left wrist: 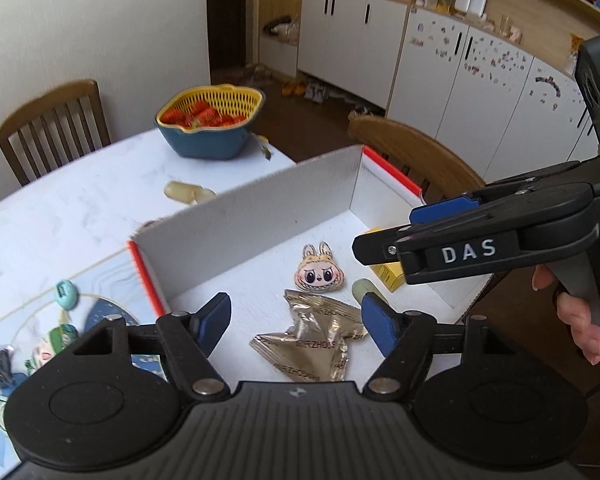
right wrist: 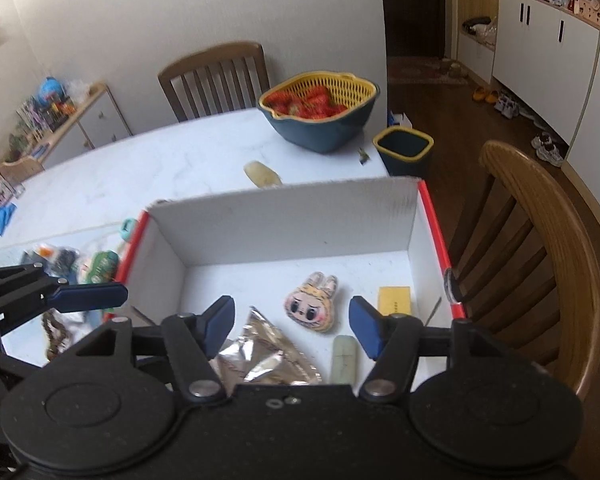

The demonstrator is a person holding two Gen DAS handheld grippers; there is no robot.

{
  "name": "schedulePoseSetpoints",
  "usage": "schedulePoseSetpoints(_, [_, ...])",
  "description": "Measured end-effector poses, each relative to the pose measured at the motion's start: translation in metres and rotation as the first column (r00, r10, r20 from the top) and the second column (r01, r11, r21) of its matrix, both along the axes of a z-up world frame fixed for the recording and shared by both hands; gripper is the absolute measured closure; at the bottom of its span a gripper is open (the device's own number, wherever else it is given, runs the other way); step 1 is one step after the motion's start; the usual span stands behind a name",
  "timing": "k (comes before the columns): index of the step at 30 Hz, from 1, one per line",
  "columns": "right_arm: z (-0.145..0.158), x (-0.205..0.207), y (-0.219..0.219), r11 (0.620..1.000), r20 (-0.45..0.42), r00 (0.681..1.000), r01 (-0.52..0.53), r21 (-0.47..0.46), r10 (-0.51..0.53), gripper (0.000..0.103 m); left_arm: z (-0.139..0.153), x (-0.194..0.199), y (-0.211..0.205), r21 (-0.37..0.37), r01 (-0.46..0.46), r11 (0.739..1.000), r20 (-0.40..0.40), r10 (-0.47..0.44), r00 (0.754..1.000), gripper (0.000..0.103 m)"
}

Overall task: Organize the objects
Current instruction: 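Withdraw both tools from the shoebox toward the table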

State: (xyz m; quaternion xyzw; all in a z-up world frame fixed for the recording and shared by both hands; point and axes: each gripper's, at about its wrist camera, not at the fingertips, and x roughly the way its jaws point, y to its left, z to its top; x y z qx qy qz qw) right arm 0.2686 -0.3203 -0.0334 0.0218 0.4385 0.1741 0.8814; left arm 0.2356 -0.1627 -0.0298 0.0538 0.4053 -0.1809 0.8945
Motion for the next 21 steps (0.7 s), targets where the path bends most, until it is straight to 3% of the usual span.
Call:
schedulePoseSetpoints(13, [0.032, -0.042, 0.04, 0.999, 0.096, 0.995, 0.027, 0.043, -0.031, 0.024, 0.028, -0.036, 0.06, -0.042, 0.017, 0.999, 0.098, -0.013, 0.995, 0.022])
schedulePoseSetpoints(21, [0.04, -0.062, 0.077, 0.998, 0.133, 0.99, 0.027, 0.059, -0.035, 0.013, 0.035, -0.051, 0.109, -0.086, -0.016, 0.996, 0.107, 0.026, 0.994, 0.02])
